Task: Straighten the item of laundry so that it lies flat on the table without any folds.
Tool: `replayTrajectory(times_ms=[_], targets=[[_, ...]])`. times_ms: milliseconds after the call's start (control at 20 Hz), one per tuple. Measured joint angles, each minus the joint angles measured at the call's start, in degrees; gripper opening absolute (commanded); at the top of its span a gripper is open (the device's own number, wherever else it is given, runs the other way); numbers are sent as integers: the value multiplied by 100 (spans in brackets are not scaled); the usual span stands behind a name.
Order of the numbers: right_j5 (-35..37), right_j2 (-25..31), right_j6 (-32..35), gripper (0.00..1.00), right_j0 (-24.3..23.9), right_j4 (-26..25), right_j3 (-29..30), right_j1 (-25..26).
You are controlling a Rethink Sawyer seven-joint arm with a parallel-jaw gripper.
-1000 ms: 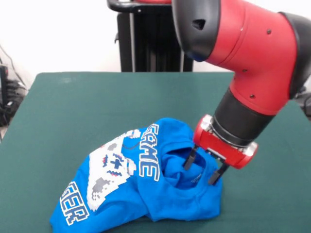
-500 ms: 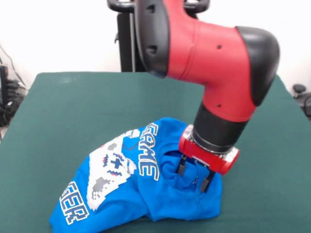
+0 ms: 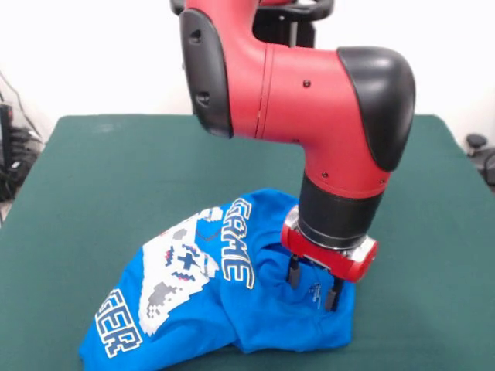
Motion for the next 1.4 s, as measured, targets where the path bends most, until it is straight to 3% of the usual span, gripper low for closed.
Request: replayTrajectory(times_ms=[550,1400], targets=[[29,461,0,100,-39,-12,79,-83],[198,495,0,100,-31,-38,93,-142]])
